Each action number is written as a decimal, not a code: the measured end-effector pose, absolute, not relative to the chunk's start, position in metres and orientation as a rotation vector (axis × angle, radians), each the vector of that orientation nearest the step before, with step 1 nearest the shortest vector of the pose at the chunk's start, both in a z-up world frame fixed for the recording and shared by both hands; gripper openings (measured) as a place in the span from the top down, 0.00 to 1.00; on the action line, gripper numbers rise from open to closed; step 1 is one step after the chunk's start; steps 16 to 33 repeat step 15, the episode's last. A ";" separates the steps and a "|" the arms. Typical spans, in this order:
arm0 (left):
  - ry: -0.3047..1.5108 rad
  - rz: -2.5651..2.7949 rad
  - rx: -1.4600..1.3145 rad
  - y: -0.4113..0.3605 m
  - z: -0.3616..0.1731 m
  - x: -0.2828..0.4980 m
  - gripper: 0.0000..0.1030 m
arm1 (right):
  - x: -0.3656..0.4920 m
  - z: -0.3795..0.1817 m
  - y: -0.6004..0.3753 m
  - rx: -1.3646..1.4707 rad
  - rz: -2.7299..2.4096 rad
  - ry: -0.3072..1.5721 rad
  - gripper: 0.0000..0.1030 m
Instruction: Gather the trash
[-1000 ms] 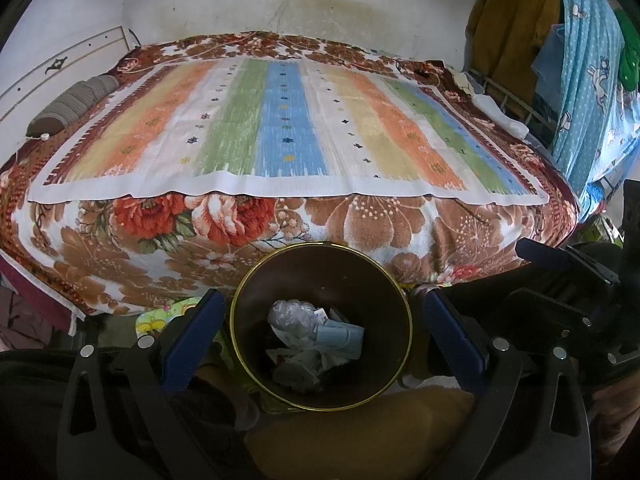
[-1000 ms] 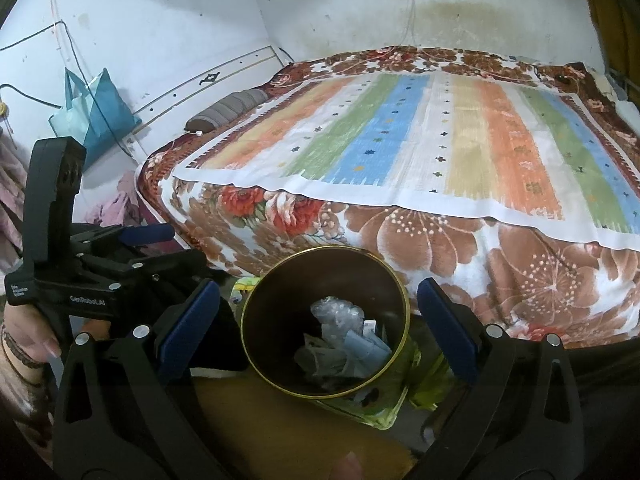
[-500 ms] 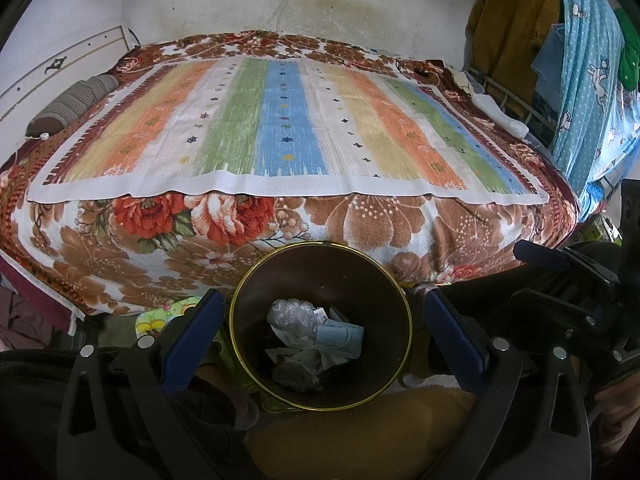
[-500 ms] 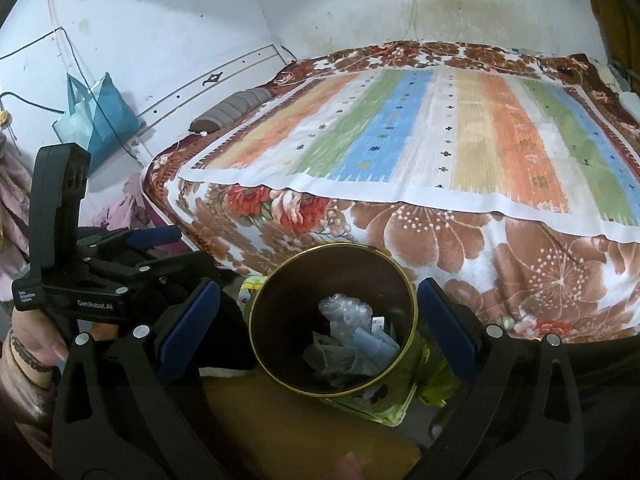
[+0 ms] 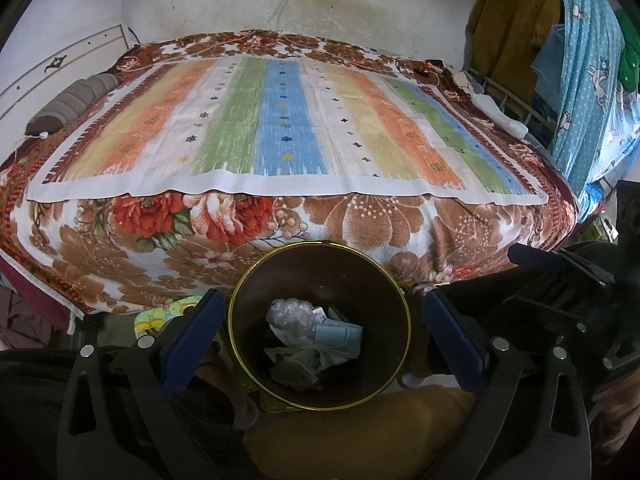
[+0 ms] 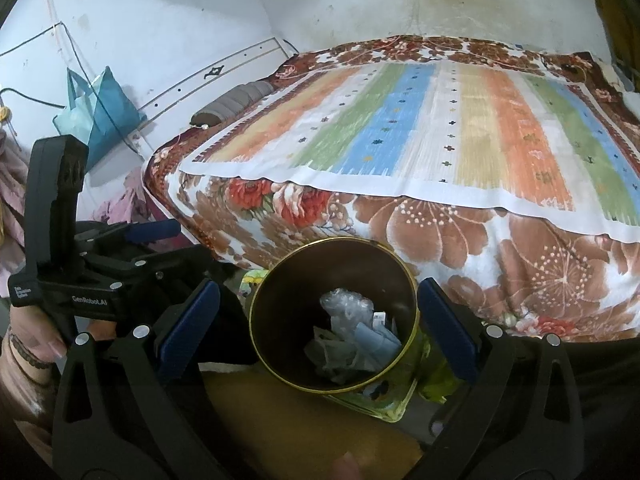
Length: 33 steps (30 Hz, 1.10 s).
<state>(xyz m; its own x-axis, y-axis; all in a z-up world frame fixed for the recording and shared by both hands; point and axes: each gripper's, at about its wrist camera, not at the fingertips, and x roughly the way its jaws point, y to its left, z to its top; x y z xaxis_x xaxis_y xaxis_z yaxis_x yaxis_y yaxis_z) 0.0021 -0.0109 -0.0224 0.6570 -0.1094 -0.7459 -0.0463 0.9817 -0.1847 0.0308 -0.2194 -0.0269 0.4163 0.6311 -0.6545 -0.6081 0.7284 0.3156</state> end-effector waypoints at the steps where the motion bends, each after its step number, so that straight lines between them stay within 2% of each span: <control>1: 0.854 -0.037 -0.192 -0.011 -0.023 0.001 0.06 | 0.030 -0.027 -0.219 0.029 0.781 0.835 0.09; 33: 0.869 -0.032 -0.182 -0.012 -0.029 -0.001 0.06 | 0.032 -0.028 -0.220 0.036 0.789 0.840 0.09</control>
